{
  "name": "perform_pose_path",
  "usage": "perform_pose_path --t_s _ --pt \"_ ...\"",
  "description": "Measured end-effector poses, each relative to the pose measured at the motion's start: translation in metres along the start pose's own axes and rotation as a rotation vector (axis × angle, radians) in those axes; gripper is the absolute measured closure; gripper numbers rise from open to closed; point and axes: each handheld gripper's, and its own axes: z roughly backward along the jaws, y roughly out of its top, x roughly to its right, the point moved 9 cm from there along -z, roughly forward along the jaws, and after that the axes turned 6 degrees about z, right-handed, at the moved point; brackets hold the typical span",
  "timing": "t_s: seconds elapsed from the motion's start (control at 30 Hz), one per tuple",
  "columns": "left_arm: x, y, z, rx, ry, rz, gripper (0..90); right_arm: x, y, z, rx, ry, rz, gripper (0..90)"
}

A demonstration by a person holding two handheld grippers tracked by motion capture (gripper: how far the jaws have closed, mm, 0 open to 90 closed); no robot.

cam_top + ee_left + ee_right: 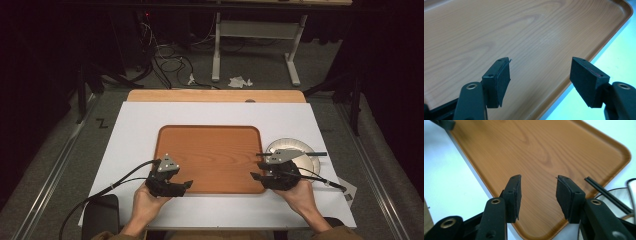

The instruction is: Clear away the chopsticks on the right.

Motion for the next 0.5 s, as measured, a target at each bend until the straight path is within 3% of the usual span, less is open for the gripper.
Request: perform_pose_path --t_s 0.4,0.5 --pt "-0.001 0.0 -0.001 -0.006 0.002 0.002 32.4 0.016 0.008 0.025 0.051 -0.02 -0.03 63.1" --pt "-0.001 0.0 -0.001 -0.005 0.002 0.004 32.4 0.029 0.008 0.036 0.058 -0.053 -0.046 66.1"
